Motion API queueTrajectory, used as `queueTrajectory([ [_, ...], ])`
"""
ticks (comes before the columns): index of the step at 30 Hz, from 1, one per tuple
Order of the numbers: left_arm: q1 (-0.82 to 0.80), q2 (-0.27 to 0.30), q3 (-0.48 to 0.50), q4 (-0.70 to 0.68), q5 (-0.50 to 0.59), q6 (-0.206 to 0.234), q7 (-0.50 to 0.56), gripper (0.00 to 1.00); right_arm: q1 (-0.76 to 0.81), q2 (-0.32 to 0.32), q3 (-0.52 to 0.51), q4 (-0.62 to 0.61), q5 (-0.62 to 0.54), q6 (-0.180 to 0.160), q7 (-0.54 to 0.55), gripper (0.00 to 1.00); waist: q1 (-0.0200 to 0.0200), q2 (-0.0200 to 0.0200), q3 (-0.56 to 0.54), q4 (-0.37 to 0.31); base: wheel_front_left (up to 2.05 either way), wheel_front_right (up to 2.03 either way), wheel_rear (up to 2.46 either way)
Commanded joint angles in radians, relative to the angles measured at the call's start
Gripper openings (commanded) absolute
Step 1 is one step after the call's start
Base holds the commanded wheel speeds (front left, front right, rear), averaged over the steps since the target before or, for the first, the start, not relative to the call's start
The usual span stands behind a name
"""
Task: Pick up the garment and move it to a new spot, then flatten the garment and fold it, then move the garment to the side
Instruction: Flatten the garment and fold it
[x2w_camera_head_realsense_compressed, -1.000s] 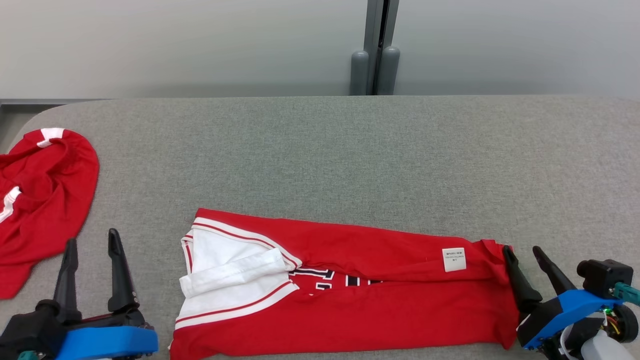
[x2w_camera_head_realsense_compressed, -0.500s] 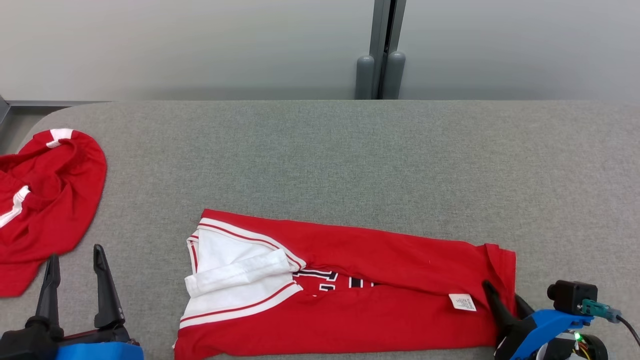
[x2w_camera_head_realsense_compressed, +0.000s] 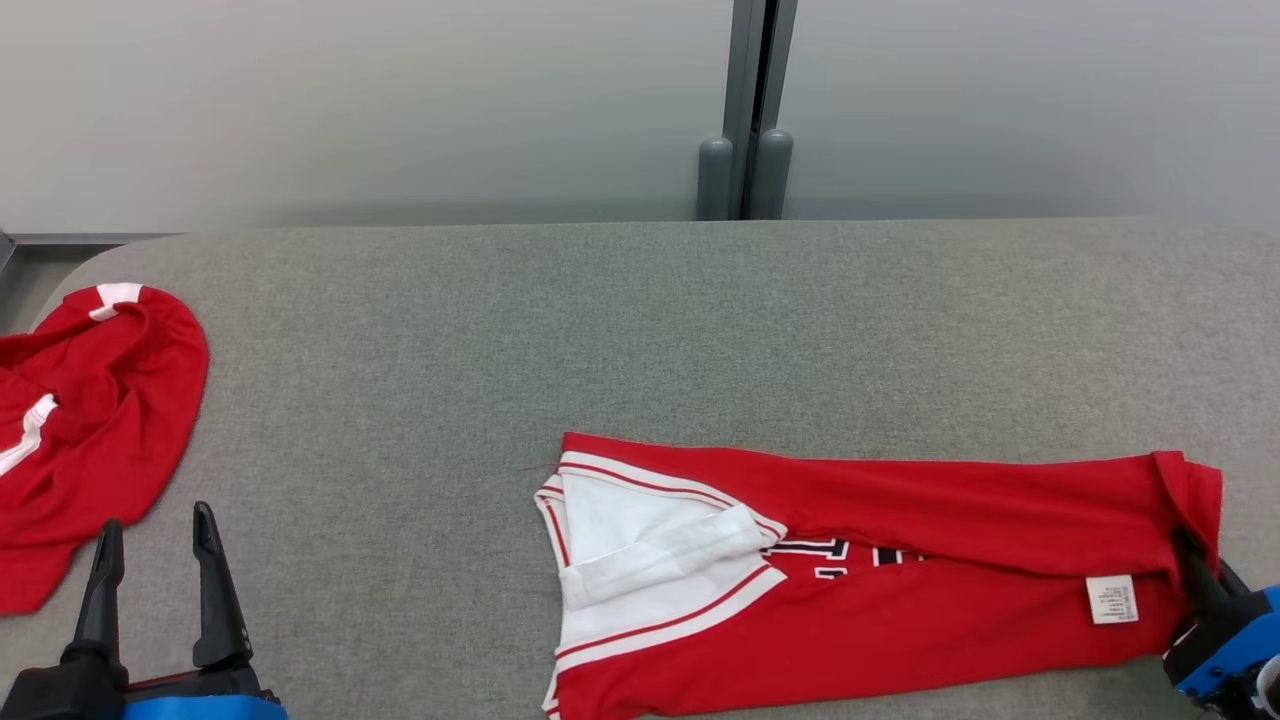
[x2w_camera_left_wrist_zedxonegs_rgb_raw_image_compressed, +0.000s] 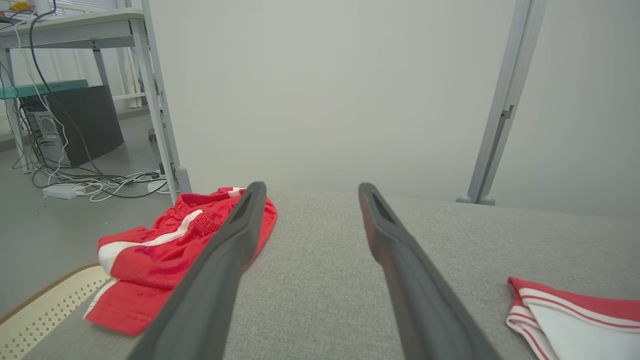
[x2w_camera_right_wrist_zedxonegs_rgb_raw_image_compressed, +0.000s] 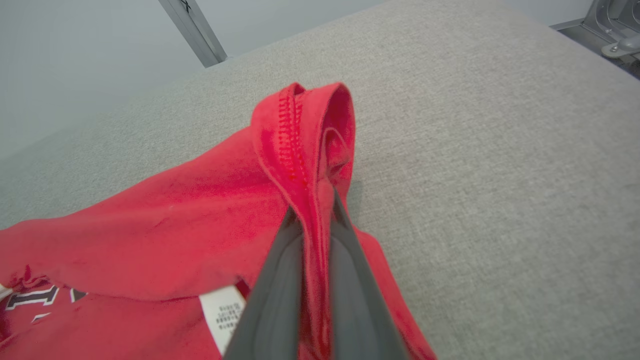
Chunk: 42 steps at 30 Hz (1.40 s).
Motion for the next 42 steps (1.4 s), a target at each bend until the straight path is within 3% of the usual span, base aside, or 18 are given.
queueTrajectory([
  [1,0.01,0.0,0.0,0.001,0.006,-0.004,-0.005,1.0,-0.007,-0.02,-0.016,0.005,0.004,0.0,0.005,0.0,0.0,-0.0001,-0.005,-0.005,0.0,0.0,0.0],
  [4,0.017,-0.002,0.006,-0.004,0.008,-0.005,-0.005,1.0,-0.007,-0.028,-0.03,-0.009,0.014,0.0,0.023,0.0,0.0,-0.0001,-0.011,-0.016,0.0,0.0,0.0],
  [6,0.02,-0.004,0.011,-0.005,0.009,-0.006,-0.005,1.0,-0.007,0.002,-0.035,-0.039,0.052,0.0,0.048,0.0,0.0,-0.0001,-0.015,-0.023,0.0,0.0,0.0],
  [15,0.011,-0.009,0.01,-0.005,0.016,-0.009,-0.005,1.0,0.03,0.083,0.053,-0.286,0.073,0.0,0.156,0.0,0.0,-0.0001,-0.018,-0.037,0.0,0.0,0.0],
  [25,-0.01,-0.011,0.001,-0.001,0.02,-0.011,-0.005,1.0,0.037,0.252,0.194,-0.523,0.074,0.0,0.309,0.0,0.0,-0.0001,-0.006,-0.016,0.0,0.0,0.0],
  [33,-0.031,-0.014,-0.012,0.006,0.022,-0.011,-0.005,1.0,-0.038,0.325,0.361,-0.493,0.062,0.0,0.316,0.0,0.0,-0.0001,0.014,0.012,0.0,0.0,0.0],
  [42,-0.063,-0.015,-0.035,0.02,0.025,-0.012,-0.005,1.0,-0.181,0.332,0.515,-0.303,0.156,0.0,0.176,0.0,0.0,-0.0001,0.041,0.047,0.0,0.0,0.0],
])
